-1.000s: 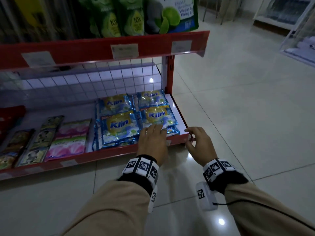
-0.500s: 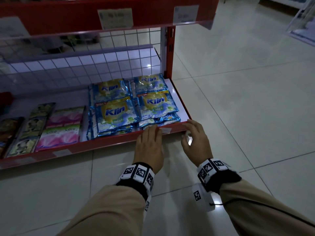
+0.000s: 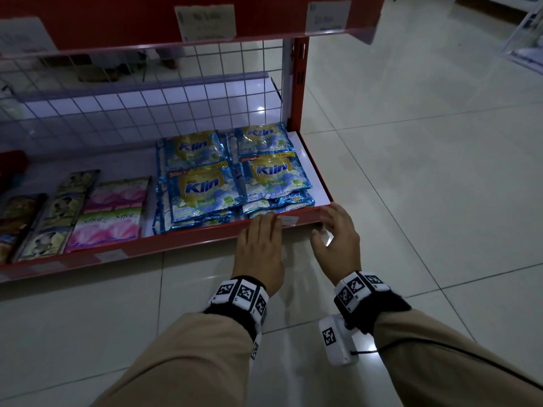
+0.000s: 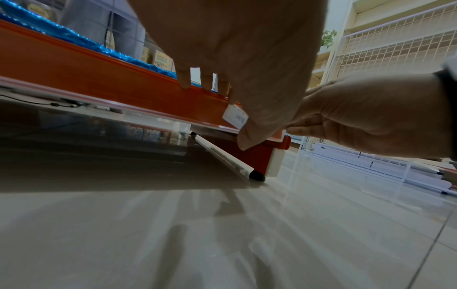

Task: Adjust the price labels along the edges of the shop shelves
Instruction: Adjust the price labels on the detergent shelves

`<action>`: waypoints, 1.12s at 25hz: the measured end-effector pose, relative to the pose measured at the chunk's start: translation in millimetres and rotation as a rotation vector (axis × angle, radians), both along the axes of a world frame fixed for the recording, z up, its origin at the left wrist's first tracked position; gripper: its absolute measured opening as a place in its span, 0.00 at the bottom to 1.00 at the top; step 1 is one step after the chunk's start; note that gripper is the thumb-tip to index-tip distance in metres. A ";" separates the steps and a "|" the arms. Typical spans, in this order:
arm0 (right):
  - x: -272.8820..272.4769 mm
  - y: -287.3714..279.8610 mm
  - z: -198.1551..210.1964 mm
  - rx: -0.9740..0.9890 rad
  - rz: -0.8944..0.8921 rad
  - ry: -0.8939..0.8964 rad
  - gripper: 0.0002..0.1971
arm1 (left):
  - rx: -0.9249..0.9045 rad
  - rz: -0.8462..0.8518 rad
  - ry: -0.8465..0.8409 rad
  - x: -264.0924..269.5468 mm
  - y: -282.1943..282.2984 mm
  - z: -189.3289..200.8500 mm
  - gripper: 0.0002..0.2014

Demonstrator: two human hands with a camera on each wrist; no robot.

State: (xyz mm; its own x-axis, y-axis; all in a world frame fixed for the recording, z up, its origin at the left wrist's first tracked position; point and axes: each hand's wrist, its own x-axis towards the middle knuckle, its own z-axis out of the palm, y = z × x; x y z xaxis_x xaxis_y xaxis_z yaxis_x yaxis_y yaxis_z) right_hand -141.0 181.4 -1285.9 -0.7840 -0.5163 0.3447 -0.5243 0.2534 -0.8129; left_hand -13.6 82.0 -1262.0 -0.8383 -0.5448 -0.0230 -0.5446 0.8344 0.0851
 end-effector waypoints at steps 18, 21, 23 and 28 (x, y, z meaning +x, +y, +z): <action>-17.5 -0.4 5.6 0.484 -0.075 0.369 0.21 | -0.068 -0.014 0.038 4.3 -8.6 -4.8 0.37; -18.8 -5.4 14.7 0.504 0.027 0.535 0.17 | -0.092 -0.014 0.078 4.9 -9.7 -3.2 0.34; -15.5 -12.0 18.9 0.453 0.156 0.566 0.15 | -0.098 -0.020 0.103 3.3 -9.8 -1.8 0.31; -1.1 -22.0 20.4 0.340 0.339 0.599 0.18 | -0.005 -0.032 0.144 -1.1 -17.6 -0.3 0.28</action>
